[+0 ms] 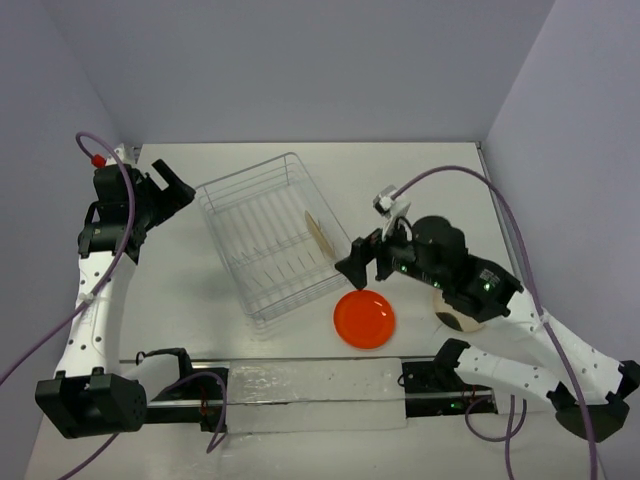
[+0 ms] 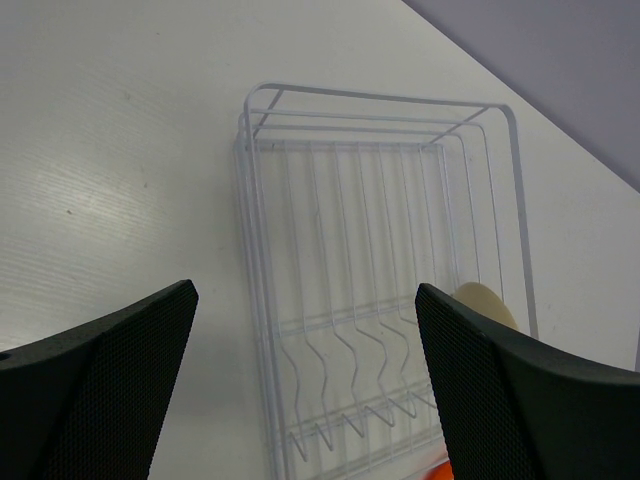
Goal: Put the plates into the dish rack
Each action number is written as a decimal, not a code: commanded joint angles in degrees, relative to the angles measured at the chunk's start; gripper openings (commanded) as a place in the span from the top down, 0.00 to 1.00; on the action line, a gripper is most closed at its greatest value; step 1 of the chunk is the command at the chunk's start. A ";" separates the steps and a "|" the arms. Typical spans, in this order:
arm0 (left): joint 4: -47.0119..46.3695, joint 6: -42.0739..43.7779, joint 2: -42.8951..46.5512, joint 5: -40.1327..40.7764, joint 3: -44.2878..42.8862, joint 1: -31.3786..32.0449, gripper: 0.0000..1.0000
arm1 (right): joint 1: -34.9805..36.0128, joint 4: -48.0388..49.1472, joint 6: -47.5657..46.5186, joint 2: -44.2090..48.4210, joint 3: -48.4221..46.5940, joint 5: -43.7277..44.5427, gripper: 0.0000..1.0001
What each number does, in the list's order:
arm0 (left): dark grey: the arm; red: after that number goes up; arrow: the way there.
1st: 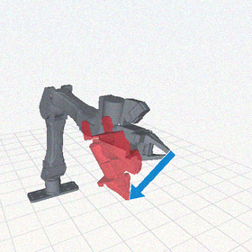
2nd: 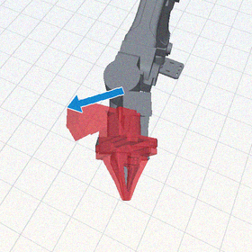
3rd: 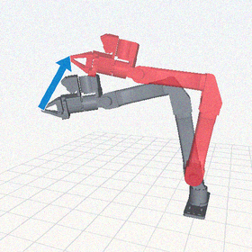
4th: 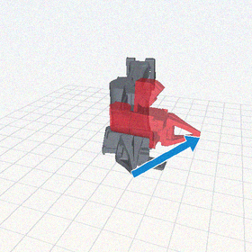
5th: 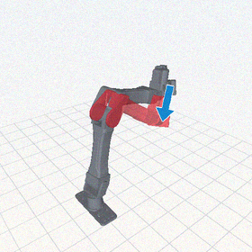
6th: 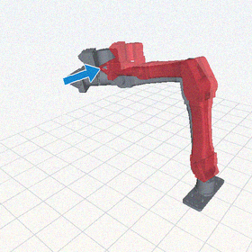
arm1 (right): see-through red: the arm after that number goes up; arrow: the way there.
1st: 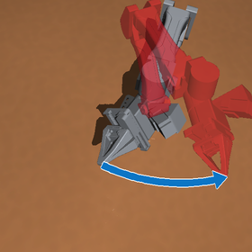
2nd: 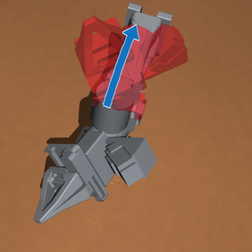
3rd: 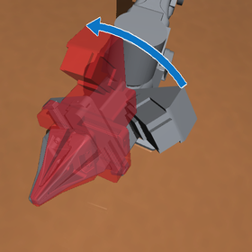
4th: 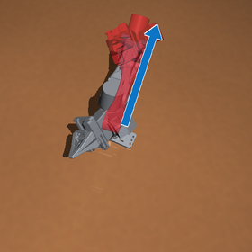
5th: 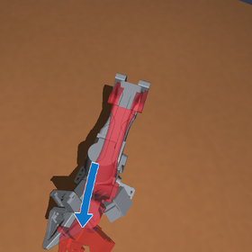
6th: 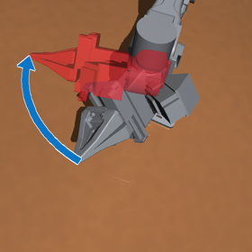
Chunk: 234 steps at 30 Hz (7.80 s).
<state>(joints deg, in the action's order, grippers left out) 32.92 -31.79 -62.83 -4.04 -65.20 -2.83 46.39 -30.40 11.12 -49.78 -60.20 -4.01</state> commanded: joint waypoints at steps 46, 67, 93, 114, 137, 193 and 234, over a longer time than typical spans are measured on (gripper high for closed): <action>-7.80 2.71 20.86 -0.97 10.04 6.07 0.01 | 32.87 -2.57 36.24 -37.73 15.17 33.32 0.95; -5.24 3.59 20.11 1.40 10.45 5.99 0.01 | 33.58 -23.08 38.82 -23.61 5.02 42.48 1.00; -4.88 3.58 18.70 0.70 10.18 5.99 0.01 | 24.82 -2.22 3.90 -7.01 -20.24 26.51 1.00; -4.30 3.76 17.86 2.55 10.22 5.95 0.01 | -2.42 7.56 -7.35 -39.10 -36.99 -33.66 1.00; -4.09 4.02 16.60 2.29 10.01 5.38 0.01 | -10.97 15.11 -1.81 -44.35 -24.89 -35.37 1.00; -4.53 4.11 16.42 0.05 10.05 3.71 0.01 | -12.73 41.65 13.58 -37.71 -2.67 -49.37 1.00; -4.48 4.11 15.68 -0.31 10.10 3.40 0.01 | -13.61 38.67 8.69 -37.49 -1.55 -37.03 0.61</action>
<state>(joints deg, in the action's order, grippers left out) 29.10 -28.22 -47.07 -3.51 -54.39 1.02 32.29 9.35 23.90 -93.14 -61.33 -42.30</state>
